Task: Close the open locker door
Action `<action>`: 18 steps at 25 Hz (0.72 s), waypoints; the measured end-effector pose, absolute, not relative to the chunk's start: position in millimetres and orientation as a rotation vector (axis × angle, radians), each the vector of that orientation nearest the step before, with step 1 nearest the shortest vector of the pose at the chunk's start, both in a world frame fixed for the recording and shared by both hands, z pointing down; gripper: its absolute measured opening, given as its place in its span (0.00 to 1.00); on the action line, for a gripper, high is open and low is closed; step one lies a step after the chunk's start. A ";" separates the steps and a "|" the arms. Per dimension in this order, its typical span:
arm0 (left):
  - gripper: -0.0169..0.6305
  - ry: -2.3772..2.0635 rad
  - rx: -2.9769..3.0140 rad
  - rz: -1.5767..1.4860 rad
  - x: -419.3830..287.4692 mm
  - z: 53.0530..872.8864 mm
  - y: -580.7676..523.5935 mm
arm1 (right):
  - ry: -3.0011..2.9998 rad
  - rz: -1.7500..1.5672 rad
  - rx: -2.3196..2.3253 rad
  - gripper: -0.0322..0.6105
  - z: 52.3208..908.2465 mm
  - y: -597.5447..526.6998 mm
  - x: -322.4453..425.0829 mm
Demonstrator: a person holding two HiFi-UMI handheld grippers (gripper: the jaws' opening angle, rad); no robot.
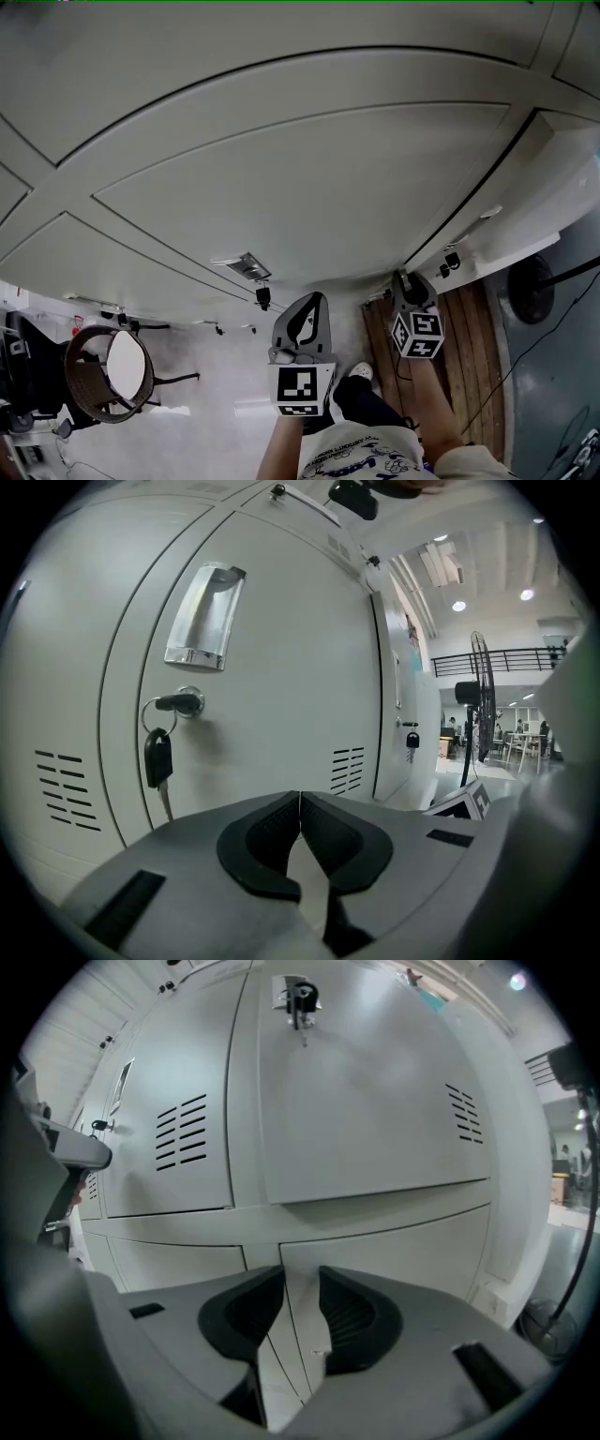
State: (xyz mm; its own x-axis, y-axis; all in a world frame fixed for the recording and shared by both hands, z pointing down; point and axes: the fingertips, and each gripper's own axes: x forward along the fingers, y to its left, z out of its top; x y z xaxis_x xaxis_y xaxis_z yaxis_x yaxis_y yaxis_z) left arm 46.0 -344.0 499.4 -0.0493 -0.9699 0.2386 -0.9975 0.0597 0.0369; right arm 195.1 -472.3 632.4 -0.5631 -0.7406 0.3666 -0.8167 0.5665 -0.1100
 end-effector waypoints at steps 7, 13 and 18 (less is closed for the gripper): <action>0.04 -2.116 2.034 0.196 47.4 498.8 -347.3 | -2.519 0.399 1.297 0.23 632.0 -470.6 195.5; 0.04 -2.073 2.099 0.184 57.2 492.0 -354.6 | -2.522 0.420 1.355 0.32 616.6 -454.7 205.6; 0.04 -2.002 2.201 0.168 74.5 481.4 -364.0 | -2.526 0.345 1.498 0.32 577.2 -439.1 231.9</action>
State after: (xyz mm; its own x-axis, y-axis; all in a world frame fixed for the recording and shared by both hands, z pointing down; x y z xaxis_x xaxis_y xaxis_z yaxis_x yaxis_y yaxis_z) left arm 74.5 -364.0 481.4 0.0972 -0.9768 0.1909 -0.9949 -0.0905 0.0435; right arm 231.9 -439.1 577.2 -0.4742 -0.8368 0.2737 -0.8795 0.4641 -0.1049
